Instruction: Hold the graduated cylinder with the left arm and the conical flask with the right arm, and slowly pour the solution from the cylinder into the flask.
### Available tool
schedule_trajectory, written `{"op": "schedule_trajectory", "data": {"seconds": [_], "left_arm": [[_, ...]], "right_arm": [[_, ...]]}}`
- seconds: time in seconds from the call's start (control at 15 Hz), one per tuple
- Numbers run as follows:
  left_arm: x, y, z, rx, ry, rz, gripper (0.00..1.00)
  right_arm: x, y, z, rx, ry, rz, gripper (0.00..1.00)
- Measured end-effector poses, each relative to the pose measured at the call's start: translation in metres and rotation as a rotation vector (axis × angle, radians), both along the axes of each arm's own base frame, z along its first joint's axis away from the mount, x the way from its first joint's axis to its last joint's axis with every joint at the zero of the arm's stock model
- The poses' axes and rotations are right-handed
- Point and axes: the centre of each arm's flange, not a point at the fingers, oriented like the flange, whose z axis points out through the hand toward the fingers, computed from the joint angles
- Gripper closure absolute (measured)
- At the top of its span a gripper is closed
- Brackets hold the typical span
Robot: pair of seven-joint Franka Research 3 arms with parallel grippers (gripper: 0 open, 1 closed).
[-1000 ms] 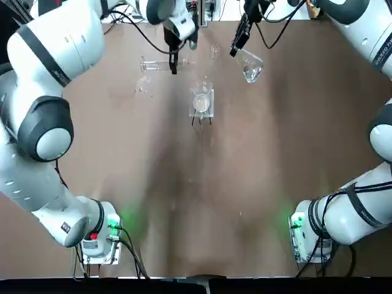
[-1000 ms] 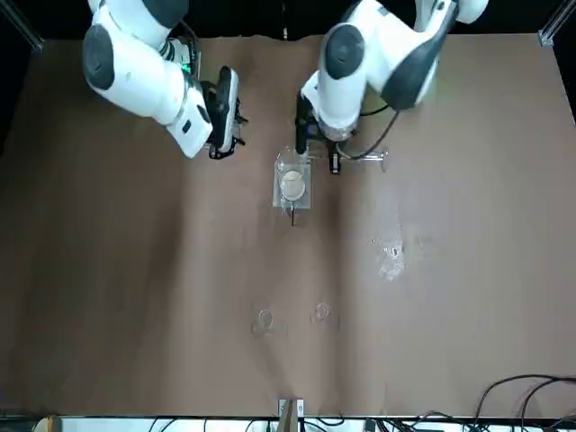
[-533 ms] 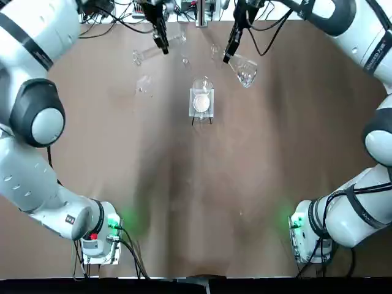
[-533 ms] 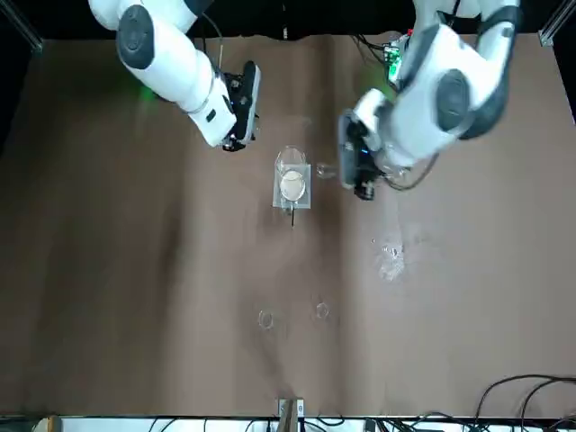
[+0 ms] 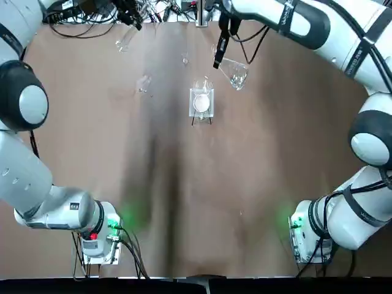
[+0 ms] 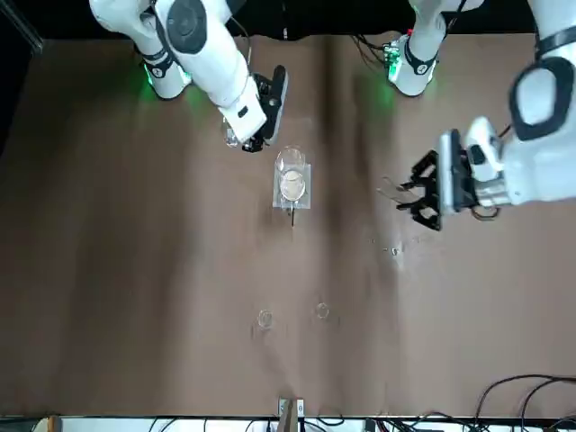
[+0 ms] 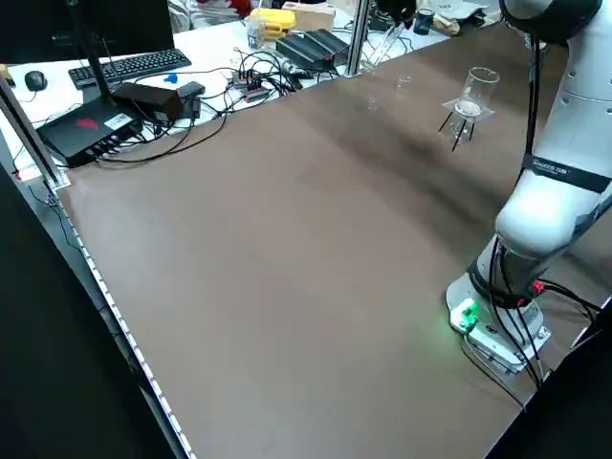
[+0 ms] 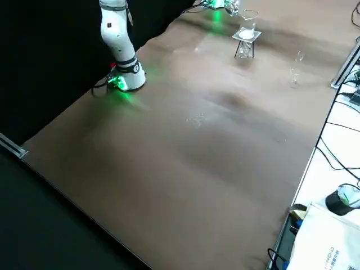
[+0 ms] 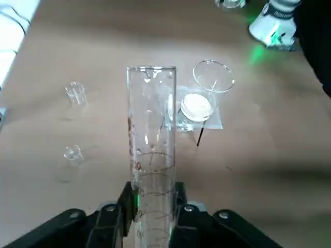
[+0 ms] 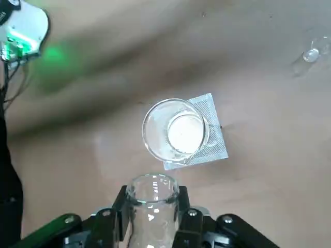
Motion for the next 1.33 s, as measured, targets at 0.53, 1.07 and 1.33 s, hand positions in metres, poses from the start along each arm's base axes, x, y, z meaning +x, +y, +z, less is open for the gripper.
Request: {"op": "schedule_trajectory", "data": {"seconds": [0.53,1.07,1.33], "left_arm": [[-0.008,0.162,-0.113,-0.386,-0.011,-0.032,0.66],[-0.026,0.233,-0.234,-0.625,-0.011,-0.047,0.66],[-0.034,0.246,-0.277,-0.684,-0.040,-0.049,0.66]], "right_arm": [[-0.012,0.039,-0.019,-0.118,-0.083,0.062,0.61],[-0.029,0.062,-0.030,-0.217,-0.165,0.132,0.61],[-0.040,0.074,-0.038,-0.272,-0.205,0.166,0.61]]}}
